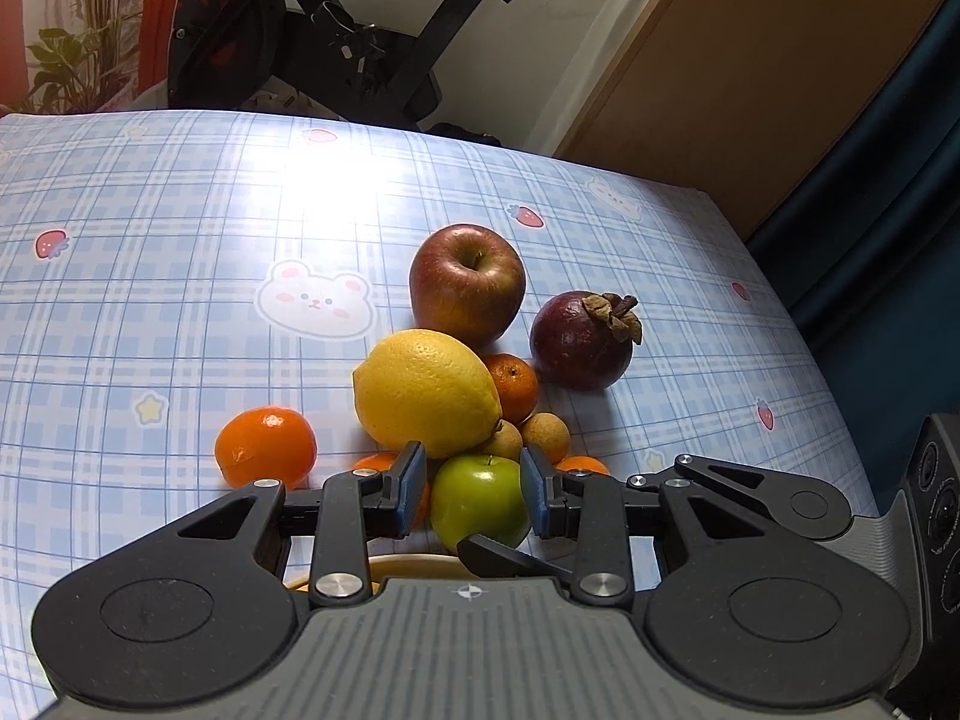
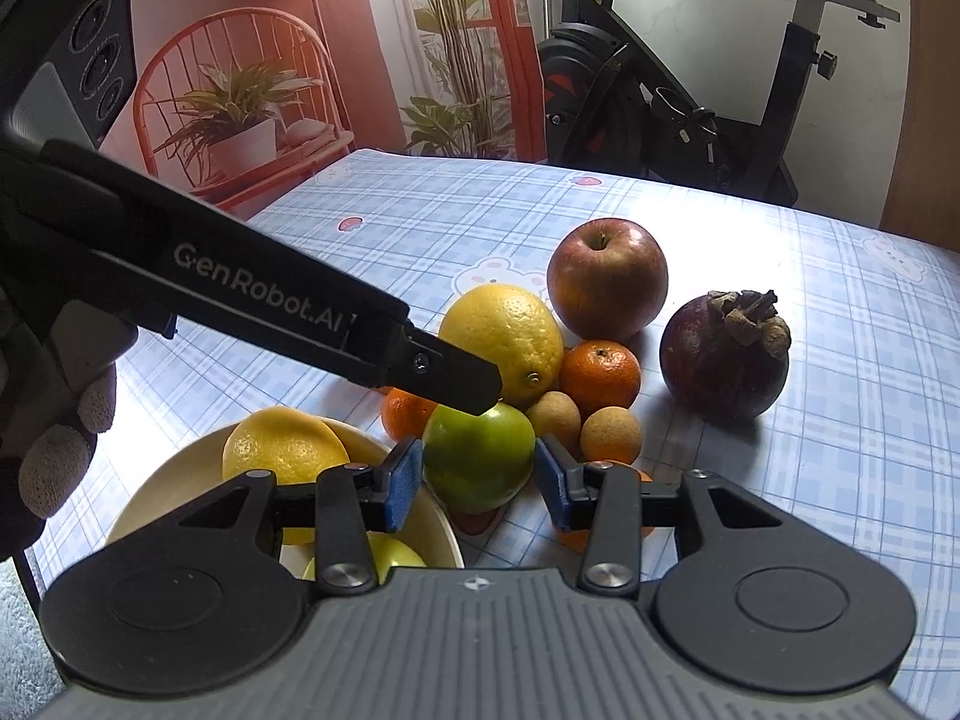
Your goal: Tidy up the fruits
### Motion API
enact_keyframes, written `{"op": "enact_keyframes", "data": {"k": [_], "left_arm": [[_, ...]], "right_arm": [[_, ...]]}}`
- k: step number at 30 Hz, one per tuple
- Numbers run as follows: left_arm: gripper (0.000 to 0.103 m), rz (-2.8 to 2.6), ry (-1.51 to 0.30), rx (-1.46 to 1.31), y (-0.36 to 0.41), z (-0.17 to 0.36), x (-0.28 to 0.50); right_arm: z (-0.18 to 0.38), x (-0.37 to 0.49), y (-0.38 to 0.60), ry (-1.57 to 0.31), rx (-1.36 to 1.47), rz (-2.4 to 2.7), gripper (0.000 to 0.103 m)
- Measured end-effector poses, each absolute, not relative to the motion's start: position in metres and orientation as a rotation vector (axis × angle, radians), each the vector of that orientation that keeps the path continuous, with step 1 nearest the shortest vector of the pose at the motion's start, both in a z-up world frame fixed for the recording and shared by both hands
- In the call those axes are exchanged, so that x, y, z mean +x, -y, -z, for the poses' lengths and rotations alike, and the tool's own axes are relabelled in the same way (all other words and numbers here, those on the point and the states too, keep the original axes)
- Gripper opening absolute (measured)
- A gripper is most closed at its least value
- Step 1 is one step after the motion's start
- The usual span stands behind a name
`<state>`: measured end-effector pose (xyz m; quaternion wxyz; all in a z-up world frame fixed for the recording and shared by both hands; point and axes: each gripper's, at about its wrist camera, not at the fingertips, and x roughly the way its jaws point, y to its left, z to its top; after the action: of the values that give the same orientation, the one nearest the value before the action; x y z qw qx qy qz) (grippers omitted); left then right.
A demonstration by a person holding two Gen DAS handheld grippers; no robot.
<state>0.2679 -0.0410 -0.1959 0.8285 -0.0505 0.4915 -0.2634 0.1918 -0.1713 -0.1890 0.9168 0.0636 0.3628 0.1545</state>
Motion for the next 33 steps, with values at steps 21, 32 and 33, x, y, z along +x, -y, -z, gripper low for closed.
{"op": "enact_keyframes", "data": {"k": [21,32,33], "left_arm": [[0.035,0.586,-1.08,-0.106,0.047,0.203,0.271],[0.032,0.597,-1.067,-0.127,0.047,0.199,0.264],[0.031,0.598,-1.065,-0.126,0.047,0.198,0.263]], "right_arm": [[0.192,0.189,0.179,-0.76,0.27,-0.265,0.045],[0.19,0.174,0.177,-0.714,0.245,-0.254,0.044],[0.189,0.174,0.177,-0.712,0.242,-0.252,0.043]]}}
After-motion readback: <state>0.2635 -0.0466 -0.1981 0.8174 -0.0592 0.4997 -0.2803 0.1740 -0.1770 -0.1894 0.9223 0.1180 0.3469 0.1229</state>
